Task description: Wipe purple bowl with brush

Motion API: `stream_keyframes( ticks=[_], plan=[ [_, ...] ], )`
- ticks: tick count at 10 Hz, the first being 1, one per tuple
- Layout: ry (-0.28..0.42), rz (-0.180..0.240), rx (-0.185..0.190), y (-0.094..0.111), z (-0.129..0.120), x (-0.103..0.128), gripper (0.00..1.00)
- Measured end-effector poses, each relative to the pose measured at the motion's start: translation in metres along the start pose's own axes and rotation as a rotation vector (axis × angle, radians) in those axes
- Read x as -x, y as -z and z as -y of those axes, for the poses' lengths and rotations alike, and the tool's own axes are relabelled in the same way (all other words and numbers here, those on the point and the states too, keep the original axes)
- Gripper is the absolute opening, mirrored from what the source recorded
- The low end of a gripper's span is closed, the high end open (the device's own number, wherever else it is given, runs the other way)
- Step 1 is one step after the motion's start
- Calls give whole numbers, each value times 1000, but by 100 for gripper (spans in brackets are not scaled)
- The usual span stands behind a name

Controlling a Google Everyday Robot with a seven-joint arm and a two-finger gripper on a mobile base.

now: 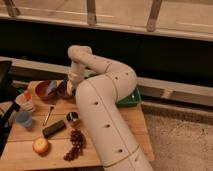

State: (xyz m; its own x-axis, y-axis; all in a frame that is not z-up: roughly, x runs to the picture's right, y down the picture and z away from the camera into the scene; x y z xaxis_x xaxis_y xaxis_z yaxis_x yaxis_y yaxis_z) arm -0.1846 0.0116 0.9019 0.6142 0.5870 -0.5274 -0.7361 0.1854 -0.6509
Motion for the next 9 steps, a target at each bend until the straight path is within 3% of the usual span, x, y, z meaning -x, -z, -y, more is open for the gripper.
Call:
stream_keyframes(
  ticks=[5, 7, 9],
  plan=[
    [-20, -35, 16, -12, -15, -39, 0],
    [-52, -31, 14, -9, -7, -48, 0],
    [-91, -17, -4, 4, 16, -53, 0]
  ],
)
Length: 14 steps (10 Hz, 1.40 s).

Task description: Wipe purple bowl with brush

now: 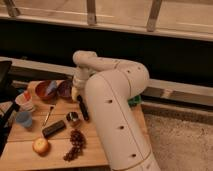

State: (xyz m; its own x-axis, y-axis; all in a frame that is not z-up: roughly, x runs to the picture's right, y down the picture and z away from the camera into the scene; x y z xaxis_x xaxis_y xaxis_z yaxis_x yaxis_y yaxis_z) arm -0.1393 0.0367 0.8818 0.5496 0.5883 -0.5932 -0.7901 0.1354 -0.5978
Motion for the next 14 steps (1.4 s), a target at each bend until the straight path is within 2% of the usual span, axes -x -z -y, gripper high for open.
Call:
stream_keyframes(
  ticks=[3, 6, 8, 9, 11, 14],
  plan=[
    [-1, 24, -18, 14, 6, 17, 0],
    [74, 21, -16, 5, -21, 48, 0],
    [120, 1, 1, -7, -39, 55, 0],
    [137, -18, 10, -14, -48, 55, 0],
    [136, -45, 11, -17, -49, 45, 0],
    [76, -74, -1, -12, -31, 15, 0]
  ],
)
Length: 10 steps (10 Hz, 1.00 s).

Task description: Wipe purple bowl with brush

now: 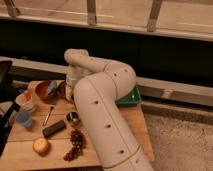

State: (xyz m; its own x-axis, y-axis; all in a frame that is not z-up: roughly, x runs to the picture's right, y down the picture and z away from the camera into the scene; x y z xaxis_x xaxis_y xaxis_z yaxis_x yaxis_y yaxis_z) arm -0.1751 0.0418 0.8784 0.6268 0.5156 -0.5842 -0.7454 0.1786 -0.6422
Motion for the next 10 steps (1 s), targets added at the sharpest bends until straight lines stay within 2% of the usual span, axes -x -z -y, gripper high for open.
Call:
stream_keyframes(
  ticks=[2, 4, 6, 8, 10],
  plan=[
    [-29, 16, -19, 14, 18, -1, 0],
    [-17, 41, -36, 27, 23, 16, 0],
    [27, 76, -41, 33, 11, 43, 0],
    [70, 120, -26, 34, -3, 60, 0],
    [97, 146, -11, 33, -15, 58, 0]
  ],
)
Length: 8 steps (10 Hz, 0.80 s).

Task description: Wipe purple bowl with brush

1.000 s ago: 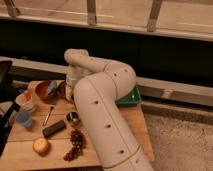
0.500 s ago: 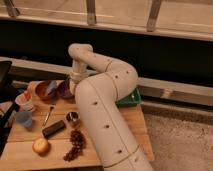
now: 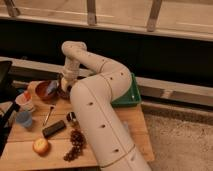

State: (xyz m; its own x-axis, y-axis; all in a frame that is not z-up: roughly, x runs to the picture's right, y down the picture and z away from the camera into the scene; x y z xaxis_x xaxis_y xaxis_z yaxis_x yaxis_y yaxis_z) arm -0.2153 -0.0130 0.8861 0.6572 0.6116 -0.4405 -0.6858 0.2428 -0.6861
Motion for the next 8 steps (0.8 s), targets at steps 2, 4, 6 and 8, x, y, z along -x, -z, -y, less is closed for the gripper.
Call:
stream_keyframes(
  ticks=[2, 4, 6, 8],
  plan=[
    [11, 12, 29, -4, -13, -16, 0],
    [8, 23, 57, -6, -15, -31, 0],
    [-5, 46, 97, -9, -4, -38, 0],
    [-27, 56, 101, -3, 16, -37, 0]
  ],
)
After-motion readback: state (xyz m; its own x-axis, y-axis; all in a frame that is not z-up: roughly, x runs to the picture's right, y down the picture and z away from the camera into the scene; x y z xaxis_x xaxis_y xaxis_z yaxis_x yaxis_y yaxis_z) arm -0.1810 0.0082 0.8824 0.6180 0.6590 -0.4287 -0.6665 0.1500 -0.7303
